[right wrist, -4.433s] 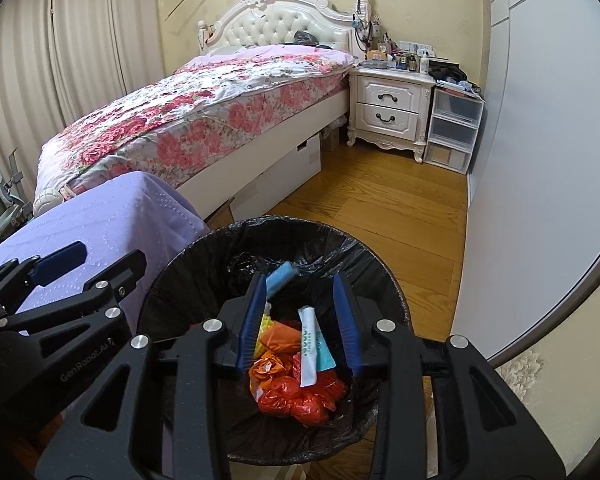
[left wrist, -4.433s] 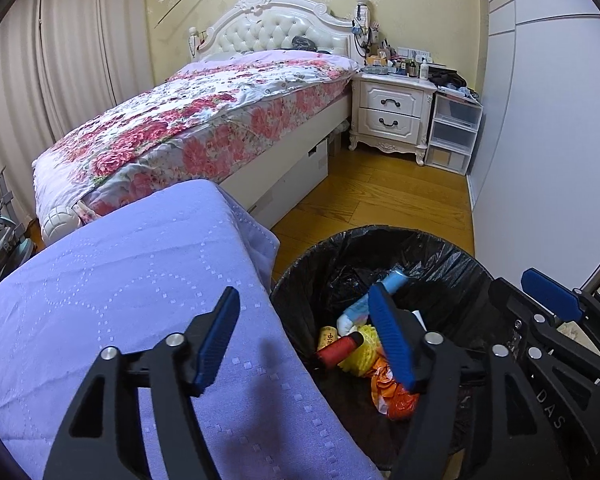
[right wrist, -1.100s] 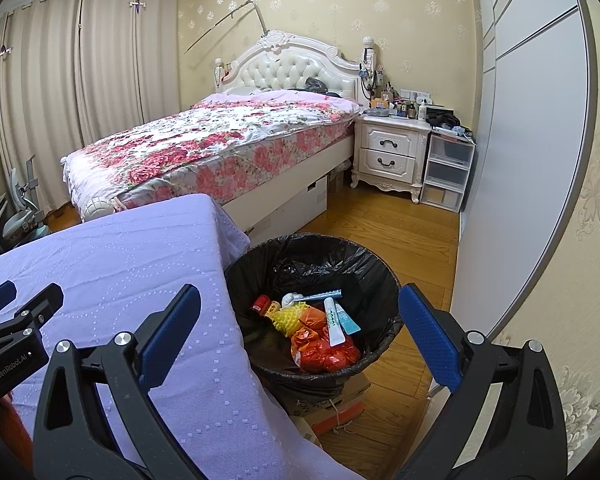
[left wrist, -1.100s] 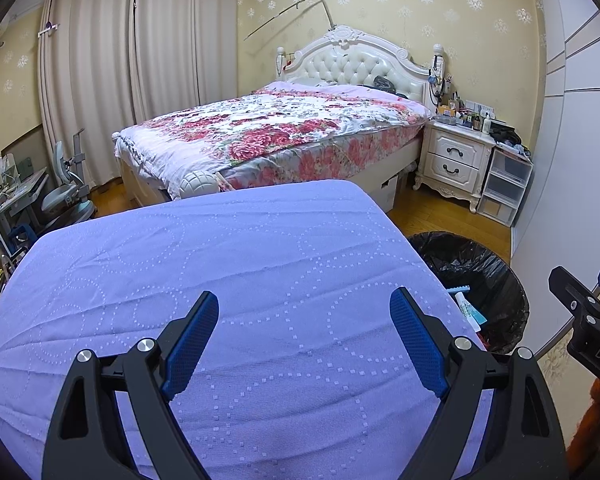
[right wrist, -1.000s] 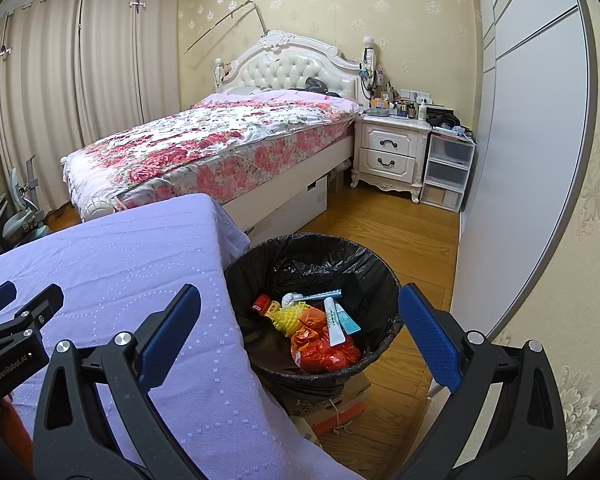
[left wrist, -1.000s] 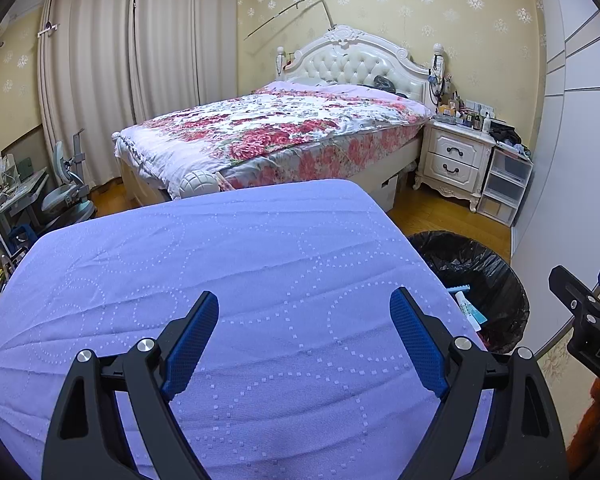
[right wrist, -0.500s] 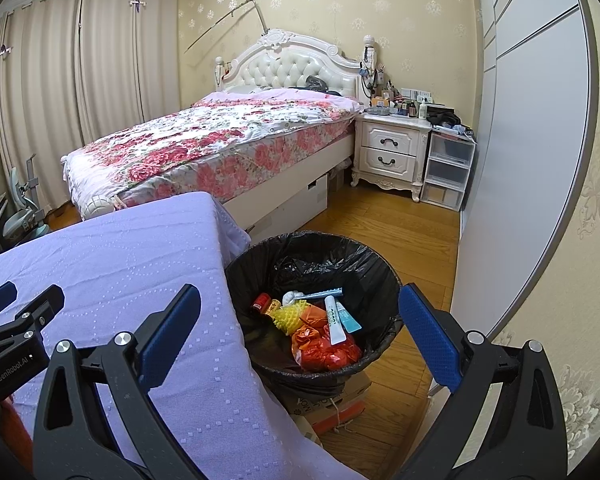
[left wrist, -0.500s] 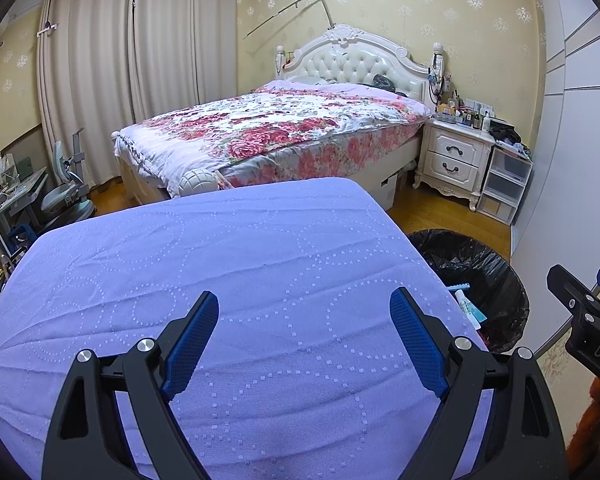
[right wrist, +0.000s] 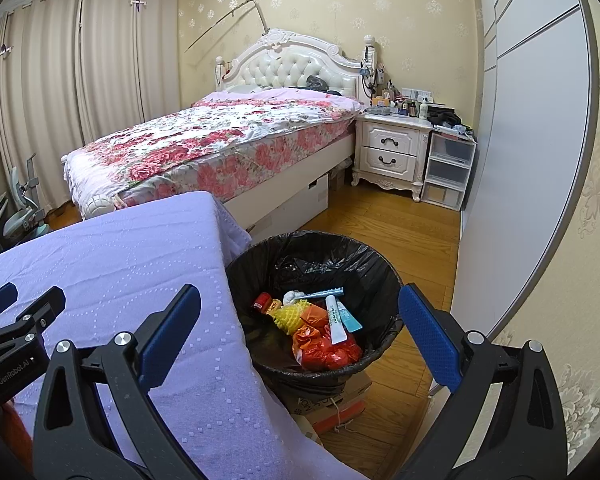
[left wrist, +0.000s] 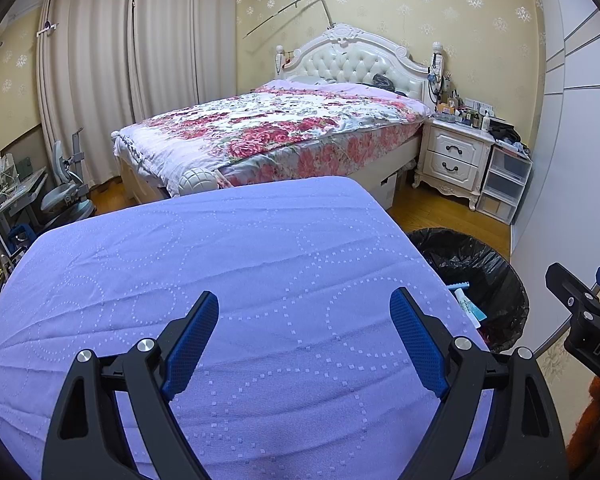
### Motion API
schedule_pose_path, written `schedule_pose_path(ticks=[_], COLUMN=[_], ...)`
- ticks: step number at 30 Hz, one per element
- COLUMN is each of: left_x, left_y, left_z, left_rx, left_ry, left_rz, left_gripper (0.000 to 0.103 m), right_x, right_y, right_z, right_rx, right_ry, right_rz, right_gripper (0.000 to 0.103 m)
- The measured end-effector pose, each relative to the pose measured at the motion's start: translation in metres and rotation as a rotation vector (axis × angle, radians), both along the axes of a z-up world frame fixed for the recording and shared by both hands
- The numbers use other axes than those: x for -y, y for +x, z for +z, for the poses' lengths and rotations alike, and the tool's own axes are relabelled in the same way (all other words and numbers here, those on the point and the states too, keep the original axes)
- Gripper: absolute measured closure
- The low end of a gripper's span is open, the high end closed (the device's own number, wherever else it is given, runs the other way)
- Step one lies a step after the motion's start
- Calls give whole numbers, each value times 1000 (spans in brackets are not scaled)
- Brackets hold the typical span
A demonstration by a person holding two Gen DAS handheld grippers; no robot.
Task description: Collect trash
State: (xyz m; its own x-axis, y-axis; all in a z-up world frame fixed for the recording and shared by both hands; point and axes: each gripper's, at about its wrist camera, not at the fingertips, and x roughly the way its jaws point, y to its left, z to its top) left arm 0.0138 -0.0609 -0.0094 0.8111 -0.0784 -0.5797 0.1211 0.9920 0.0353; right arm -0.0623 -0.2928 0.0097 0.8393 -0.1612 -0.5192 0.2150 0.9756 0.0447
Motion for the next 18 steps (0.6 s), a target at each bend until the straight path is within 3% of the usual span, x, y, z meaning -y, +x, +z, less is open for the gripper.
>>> schedule_pose_path(ticks=[18], left_x=[2], left_y=[-6], left_z=[-6], left_rx=[4], left_ry=[8], left_rz=[4], left_gripper=[18], right_x=[-1], right_y=[0], right_z=[0], right_rx=[-1], right_ry=[1], right_rz=[1], right_gripper=[6])
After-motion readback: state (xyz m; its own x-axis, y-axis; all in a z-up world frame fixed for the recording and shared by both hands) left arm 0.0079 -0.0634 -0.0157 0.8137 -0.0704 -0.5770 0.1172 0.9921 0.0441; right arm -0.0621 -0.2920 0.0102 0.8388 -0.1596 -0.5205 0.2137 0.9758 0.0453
